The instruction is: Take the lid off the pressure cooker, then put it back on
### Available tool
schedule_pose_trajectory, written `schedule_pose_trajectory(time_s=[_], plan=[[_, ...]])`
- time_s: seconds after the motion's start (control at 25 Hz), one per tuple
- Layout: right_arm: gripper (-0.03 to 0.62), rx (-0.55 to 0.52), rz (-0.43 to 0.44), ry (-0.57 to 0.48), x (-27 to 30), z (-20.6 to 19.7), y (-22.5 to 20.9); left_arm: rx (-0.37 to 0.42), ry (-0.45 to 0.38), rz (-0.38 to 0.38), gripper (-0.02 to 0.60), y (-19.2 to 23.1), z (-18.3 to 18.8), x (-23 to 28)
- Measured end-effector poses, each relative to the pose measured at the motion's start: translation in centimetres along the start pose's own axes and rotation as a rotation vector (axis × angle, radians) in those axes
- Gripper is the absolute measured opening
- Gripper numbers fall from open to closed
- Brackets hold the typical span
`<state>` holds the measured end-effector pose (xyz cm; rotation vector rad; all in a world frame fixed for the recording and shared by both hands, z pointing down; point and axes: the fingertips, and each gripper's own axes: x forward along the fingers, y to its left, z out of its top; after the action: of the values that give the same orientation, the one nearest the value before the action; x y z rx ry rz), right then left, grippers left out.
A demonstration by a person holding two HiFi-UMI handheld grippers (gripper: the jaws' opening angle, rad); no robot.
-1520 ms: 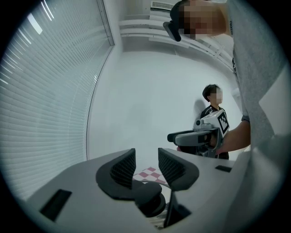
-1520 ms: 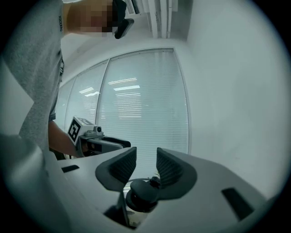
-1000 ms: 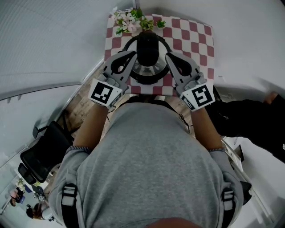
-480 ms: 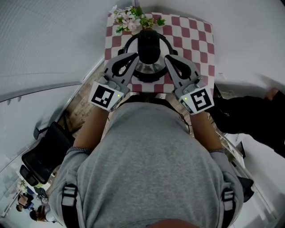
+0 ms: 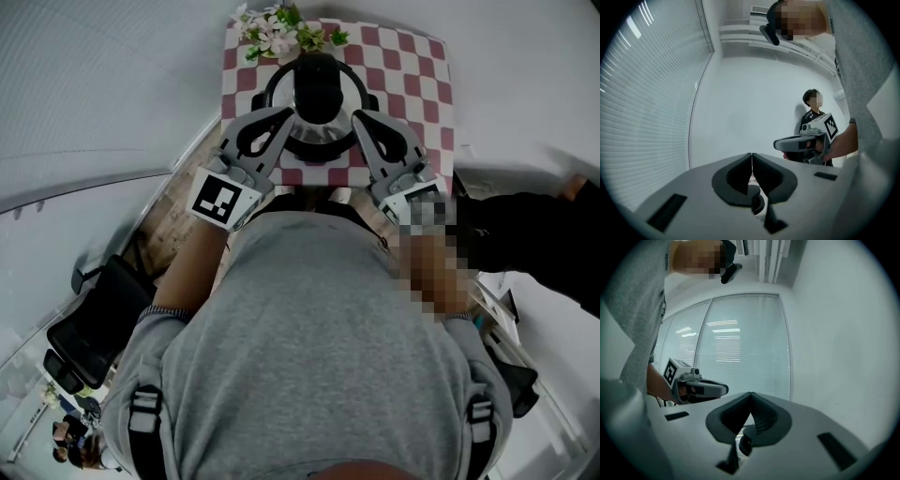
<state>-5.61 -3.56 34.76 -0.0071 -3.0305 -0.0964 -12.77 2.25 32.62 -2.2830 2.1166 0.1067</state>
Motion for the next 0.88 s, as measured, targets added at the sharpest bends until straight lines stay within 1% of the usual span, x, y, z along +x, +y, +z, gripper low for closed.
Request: schedule_pose_trajectory(time_s=[0.16, 0.28, 0.4, 0.52, 0.68, 0.76, 0.88], plan=[[0.005, -0.005, -0.006, 0.002, -0.3, 0.1, 0.3, 0.007, -0.001, -0.005, 0.021, -0.3, 0.3, -0.4], [0.005, -0.007, -0.007, -0.001, -0.6, 0.3, 0.4, 0.008, 0.02, -0.007, 0.02, -0.5, 0.0, -0.5], [0.005, -0.005, -0.011, -0.005, -0.8, 0.3, 0.3, 0.015, -0.001, -0.01, 0.021, -0.8, 0.4, -0.4], [0.005, -0.005, -0.01, -0.006, -1.1, 0.2, 0.4, 0.018, -0.001, -0.011, 0.021, -1.0, 0.4, -0.5], [0.005, 0.001, -0.006, -0.006, -1.2, 0.1, 0.4, -0.013, 0.035, -0.01, 0.021, -1.0, -0.2, -0.6], [0.005, 0.006, -0.006, -0.007, -1.3, 0.1, 0.3, -0.023, 0.026, -0.017, 0.021, -1.0, 0.0, -0.3], [0.005, 0.007, -0.005, -0.008, -1.4, 0.1, 0.1, -0.018, 0.006, -0.018, 0.021, -1.2, 0.4, 0.0]])
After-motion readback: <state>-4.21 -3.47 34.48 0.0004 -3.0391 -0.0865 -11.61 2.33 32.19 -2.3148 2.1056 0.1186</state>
